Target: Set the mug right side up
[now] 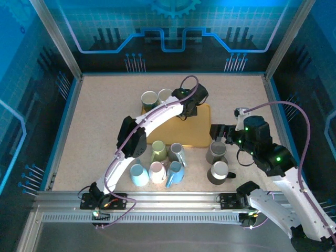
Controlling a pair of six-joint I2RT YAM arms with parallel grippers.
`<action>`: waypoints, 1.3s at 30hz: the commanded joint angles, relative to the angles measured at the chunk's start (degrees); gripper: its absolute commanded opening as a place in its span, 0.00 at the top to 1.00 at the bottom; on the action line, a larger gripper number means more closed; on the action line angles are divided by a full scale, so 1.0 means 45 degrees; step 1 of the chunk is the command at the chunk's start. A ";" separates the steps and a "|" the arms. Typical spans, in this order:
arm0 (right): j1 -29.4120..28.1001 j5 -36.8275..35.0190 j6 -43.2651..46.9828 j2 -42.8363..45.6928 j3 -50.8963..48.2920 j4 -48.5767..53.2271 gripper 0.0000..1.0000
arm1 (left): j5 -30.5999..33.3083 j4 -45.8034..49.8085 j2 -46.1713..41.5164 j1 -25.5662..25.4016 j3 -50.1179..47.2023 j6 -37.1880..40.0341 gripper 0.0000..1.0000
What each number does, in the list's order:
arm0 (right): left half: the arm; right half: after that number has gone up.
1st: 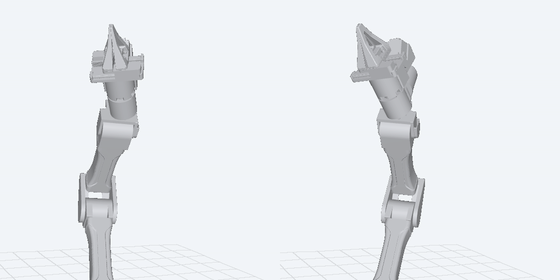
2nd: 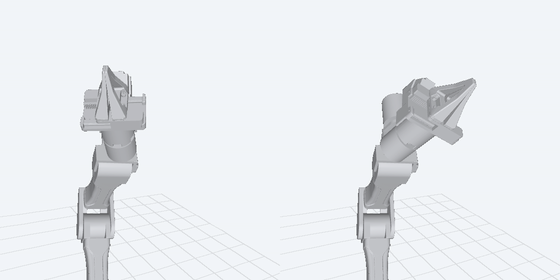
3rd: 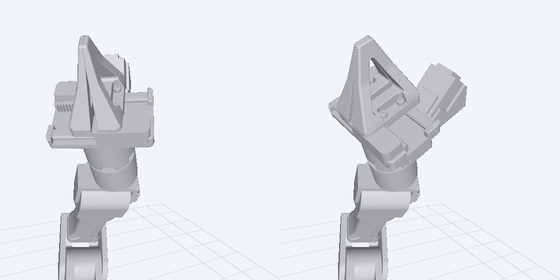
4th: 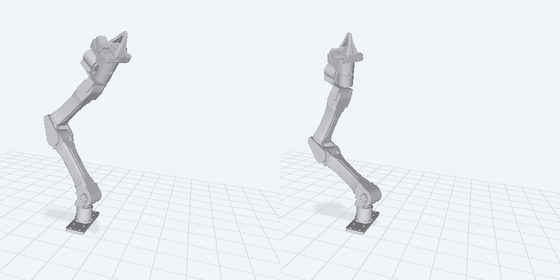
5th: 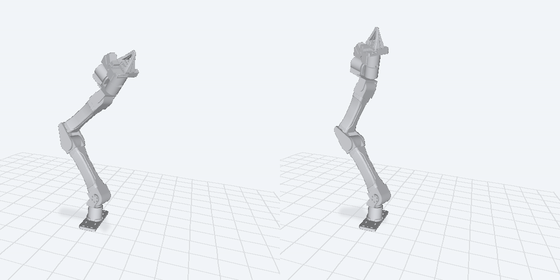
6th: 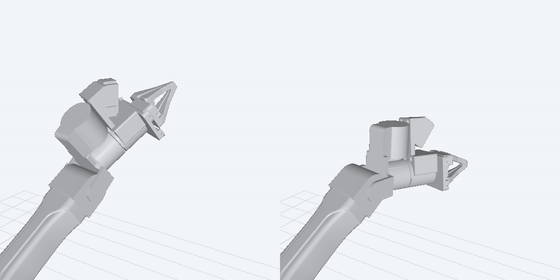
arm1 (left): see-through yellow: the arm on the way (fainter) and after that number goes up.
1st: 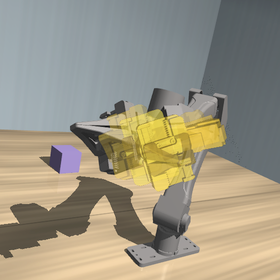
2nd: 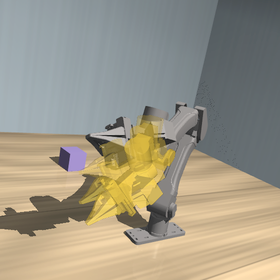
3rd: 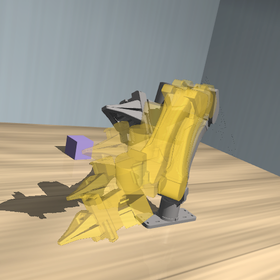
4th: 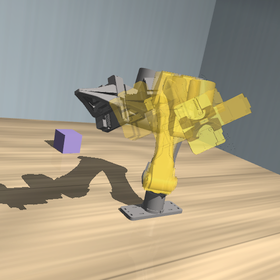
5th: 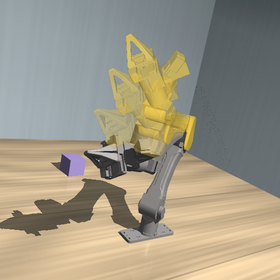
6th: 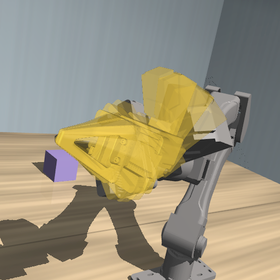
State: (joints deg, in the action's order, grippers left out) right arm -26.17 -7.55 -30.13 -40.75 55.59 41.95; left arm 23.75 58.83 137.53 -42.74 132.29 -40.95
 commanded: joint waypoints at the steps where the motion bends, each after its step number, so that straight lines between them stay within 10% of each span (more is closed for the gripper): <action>1: 0.0094 -0.0320 0.0263 0.0169 -0.0152 -0.0220 0.00 | 0.0374 -0.0946 0.0137 0.0160 0.0544 -0.0159 1.00; 11: 0.0094 -0.0431 0.0350 0.0189 -0.0360 -0.0321 0.00 | 0.0444 -0.1678 0.0637 0.0434 0.0583 0.0168 0.99; 25: 0.0094 -0.0396 0.0405 -0.0064 -0.0273 -0.0378 0.00 | 0.0768 -0.1237 0.0517 0.0606 0.0343 -0.0035 0.66; 39: 0.0141 0.0804 0.0977 0.0124 0.0289 -0.0159 0.00 | -0.0297 -0.3087 -0.2703 0.0283 -0.3041 -0.0142 0.56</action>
State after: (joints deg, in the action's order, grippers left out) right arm -26.17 -6.92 -27.77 -41.30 55.37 41.56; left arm 23.59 47.24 132.25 -40.71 120.99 -40.62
